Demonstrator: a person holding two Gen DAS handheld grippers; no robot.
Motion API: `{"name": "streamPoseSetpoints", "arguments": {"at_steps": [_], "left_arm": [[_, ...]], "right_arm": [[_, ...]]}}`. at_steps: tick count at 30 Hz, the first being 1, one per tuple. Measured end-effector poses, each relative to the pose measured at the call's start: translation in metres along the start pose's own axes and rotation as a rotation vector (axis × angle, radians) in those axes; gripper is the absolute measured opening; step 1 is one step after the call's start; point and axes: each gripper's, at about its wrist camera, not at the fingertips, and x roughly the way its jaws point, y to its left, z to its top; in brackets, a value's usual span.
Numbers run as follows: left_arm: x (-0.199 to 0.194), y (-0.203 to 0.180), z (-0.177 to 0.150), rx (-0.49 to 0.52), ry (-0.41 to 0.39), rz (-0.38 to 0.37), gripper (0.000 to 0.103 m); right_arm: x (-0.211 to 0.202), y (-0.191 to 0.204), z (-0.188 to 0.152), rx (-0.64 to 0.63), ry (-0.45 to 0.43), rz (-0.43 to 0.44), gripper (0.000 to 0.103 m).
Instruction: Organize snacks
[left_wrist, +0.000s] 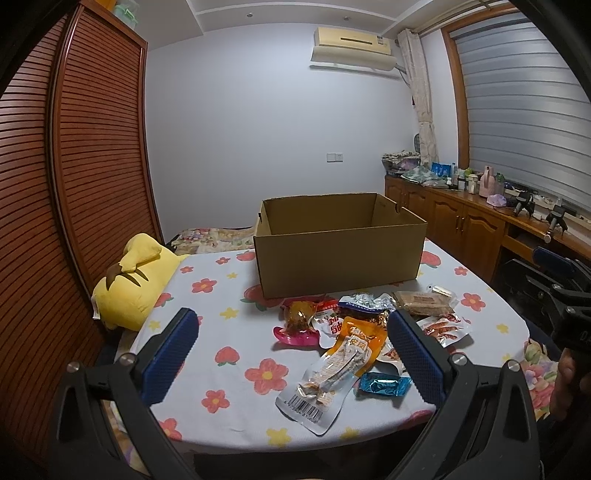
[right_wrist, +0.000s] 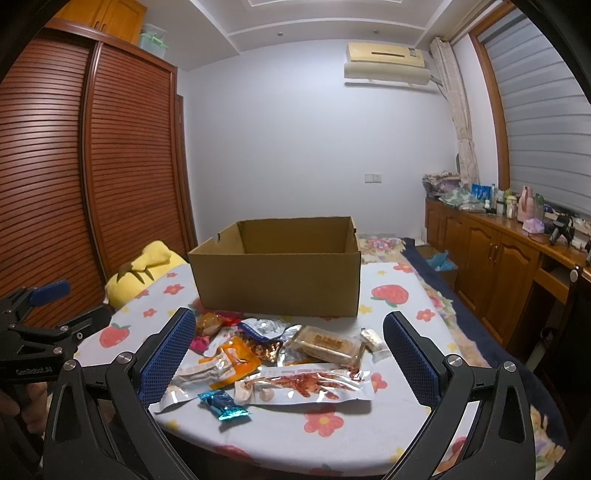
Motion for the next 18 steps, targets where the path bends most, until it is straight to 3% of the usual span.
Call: {"name": "streamPoseSetpoints", "arguments": {"at_steps": [18], "left_arm": [[-0.0016, -0.004, 0.001, 0.007, -0.009, -0.003, 0.103]], "right_arm": [[-0.0002, 0.0001, 0.0005, 0.001, 0.002, 0.002, 0.103]]}}
